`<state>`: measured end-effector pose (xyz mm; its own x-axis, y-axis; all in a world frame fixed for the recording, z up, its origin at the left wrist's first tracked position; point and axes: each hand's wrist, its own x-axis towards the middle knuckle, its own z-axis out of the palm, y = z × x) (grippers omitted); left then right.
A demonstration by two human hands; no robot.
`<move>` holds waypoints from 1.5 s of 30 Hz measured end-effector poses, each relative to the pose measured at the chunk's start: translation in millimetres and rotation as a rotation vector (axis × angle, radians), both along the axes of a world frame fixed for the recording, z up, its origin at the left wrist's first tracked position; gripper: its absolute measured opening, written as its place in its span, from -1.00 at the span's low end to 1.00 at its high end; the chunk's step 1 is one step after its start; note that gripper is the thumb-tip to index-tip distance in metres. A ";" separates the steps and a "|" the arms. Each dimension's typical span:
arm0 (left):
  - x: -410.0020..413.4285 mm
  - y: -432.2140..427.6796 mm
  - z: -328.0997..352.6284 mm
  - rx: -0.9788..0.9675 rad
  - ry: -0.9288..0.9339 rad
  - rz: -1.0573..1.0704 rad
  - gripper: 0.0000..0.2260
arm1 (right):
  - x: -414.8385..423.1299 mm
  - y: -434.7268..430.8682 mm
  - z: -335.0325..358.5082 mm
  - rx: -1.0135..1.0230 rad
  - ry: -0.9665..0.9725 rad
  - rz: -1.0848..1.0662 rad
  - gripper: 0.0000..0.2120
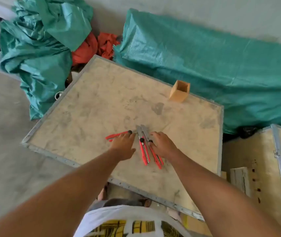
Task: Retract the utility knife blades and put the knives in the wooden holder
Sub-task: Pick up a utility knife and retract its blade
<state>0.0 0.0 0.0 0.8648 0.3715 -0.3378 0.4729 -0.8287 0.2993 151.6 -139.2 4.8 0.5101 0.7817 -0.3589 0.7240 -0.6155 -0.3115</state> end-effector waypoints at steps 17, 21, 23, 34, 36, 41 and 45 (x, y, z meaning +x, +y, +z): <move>12.3 -109.7 -63.0 -0.218 -0.107 0.732 -0.67 | 0.9 25.9 -50.6 0.075 0.274 0.044 -0.55; 24.5 -119.6 -64.3 -0.260 -0.185 0.863 -0.78 | 10.1 24.4 -58.0 0.070 0.382 -0.031 -0.58; 27.0 -122.3 -69.2 -0.300 -0.242 0.950 -0.85 | 13.3 25.1 -62.8 0.074 0.407 -0.079 -0.65; 11.2 -109.9 -49.7 -0.696 -0.417 1.168 -0.63 | 15.5 12.0 -50.9 0.202 0.652 -0.233 -0.56; 3.2 -116.6 -42.5 -0.723 -0.430 1.165 -0.62 | 10.7 4.0 -48.1 0.221 0.651 -0.190 -0.60; 3.8 -113.7 -17.0 -0.788 -0.534 1.079 -0.63 | 17.9 0.3 -21.0 0.390 0.620 -0.169 -0.67; 9.0 -114.0 -2.8 -0.864 -0.588 0.965 -0.62 | 25.6 -7.4 -4.7 0.481 0.614 -0.243 -0.69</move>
